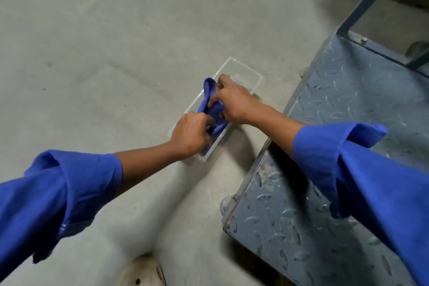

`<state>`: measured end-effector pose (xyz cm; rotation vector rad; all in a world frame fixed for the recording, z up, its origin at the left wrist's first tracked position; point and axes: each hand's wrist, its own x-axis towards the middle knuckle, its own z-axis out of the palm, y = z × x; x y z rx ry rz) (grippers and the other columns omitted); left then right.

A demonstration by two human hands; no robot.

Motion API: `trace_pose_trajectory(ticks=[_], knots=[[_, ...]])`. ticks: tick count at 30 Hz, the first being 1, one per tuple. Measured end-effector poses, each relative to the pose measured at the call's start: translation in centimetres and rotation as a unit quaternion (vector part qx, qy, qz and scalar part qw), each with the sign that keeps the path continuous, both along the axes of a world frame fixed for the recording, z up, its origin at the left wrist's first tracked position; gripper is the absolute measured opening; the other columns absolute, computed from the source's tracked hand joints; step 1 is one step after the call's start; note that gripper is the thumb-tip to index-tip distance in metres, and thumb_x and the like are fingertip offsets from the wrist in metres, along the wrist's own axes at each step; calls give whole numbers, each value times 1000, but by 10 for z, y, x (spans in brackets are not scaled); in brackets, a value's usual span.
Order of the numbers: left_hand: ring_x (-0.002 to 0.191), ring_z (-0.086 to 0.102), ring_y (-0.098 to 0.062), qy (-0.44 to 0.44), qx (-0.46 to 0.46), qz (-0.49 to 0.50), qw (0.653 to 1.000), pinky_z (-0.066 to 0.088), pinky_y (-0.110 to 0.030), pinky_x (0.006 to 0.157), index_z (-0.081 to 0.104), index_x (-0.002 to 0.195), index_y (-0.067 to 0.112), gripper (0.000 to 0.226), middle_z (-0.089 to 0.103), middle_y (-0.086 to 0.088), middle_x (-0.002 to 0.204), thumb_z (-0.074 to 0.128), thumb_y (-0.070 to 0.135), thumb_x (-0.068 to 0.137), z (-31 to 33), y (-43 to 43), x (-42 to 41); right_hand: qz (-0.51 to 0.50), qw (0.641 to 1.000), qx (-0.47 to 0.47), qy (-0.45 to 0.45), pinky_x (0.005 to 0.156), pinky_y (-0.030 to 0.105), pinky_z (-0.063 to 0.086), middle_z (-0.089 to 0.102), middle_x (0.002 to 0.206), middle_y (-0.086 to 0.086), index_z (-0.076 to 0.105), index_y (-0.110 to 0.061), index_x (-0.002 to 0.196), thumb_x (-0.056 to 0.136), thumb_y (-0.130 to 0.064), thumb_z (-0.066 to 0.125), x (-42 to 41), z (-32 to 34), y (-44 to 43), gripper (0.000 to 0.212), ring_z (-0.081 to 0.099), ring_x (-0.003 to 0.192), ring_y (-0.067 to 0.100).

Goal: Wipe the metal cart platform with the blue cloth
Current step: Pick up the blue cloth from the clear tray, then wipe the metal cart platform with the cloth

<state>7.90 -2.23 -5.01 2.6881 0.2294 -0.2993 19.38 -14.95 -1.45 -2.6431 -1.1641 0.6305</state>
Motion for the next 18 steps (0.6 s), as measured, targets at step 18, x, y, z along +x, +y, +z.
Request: trace_pose_trajectory(ticks=[18], knots=[[61,57,-39,-305,-76,-387,867,48,-45,43,65,82,3,17,58,-20,86,50,10,77,119,-161,-36,-141,963,189,-131,92,16,49,53,134,16,82,-21,118,92,16,64,-62,117,-227,49,60,91,20]])
